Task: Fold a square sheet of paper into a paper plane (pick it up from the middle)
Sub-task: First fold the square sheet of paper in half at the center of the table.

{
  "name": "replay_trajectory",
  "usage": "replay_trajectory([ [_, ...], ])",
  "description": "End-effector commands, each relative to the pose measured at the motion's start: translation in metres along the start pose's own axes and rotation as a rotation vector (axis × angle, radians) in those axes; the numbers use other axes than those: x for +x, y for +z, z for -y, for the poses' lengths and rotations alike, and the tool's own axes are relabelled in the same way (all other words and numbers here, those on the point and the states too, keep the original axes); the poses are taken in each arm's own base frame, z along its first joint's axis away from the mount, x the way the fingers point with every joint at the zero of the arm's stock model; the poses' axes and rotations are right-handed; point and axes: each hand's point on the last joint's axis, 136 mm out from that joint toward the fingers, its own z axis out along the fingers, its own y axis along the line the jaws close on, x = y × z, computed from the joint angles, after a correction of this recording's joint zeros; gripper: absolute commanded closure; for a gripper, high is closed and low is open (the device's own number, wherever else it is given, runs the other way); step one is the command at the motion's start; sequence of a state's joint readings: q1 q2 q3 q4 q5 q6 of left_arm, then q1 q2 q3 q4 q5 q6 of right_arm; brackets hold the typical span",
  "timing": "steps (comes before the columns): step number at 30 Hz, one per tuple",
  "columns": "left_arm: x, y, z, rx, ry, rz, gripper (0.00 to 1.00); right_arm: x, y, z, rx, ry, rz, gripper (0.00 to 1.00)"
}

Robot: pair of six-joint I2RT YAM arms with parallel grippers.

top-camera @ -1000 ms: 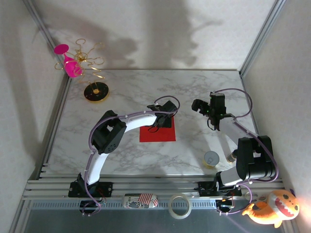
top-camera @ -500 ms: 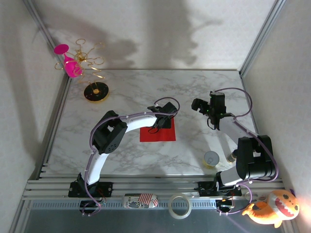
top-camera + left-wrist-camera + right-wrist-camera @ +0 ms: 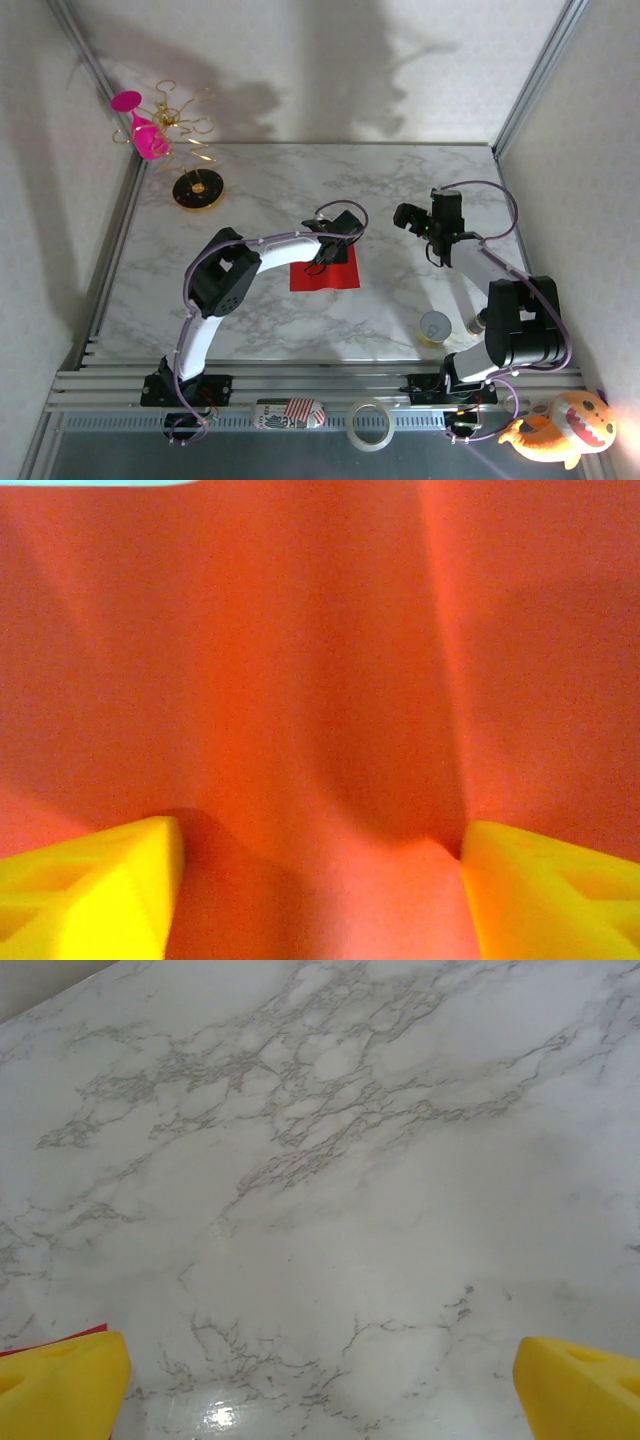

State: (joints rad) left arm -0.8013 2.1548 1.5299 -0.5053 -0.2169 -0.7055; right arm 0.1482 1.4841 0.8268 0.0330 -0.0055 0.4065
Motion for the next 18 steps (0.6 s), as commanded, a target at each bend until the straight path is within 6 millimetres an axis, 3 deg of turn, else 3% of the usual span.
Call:
replay_trajectory([
  [1,0.013,-0.002,-0.005,0.029,-0.012,-0.055,0.35,-0.007,0.0,-0.006,-0.021,-0.004,0.001,0.01],
  [8,-0.014,-0.041,0.013,0.204,-0.015,0.016,0.56,-0.007,-0.001,-0.015,-0.078,0.019,0.009,0.01],
  [13,-0.029,-0.08,0.039,0.435,-0.009,0.055,0.63,-0.006,-0.009,-0.035,-0.204,0.059,0.014,0.01],
  [18,-0.045,-0.109,0.041,0.661,-0.069,0.071,0.65,-0.007,-0.02,-0.052,-0.317,0.114,0.03,0.03],
])
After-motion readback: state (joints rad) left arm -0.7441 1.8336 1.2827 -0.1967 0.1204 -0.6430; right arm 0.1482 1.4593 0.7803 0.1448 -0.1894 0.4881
